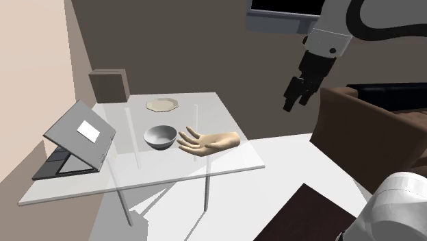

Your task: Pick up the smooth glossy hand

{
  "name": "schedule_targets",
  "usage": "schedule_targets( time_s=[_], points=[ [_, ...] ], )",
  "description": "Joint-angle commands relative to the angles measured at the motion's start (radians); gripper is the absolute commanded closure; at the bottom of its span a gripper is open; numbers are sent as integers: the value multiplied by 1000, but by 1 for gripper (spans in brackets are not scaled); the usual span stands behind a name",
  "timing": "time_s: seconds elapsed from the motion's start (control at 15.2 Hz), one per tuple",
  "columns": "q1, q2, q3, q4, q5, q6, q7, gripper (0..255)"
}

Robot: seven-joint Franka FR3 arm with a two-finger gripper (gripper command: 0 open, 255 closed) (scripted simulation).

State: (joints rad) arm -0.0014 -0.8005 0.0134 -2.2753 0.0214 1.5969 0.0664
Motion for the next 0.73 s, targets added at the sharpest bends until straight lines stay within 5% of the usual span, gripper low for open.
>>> schedule_targets(
  time_s=[0.0, 0.66],
  points=[
    [0, 0, 0, 0, 0, 0, 0, 0],
    [-64, 351, 103, 66, 55, 194, 303, 0]
  ],
)
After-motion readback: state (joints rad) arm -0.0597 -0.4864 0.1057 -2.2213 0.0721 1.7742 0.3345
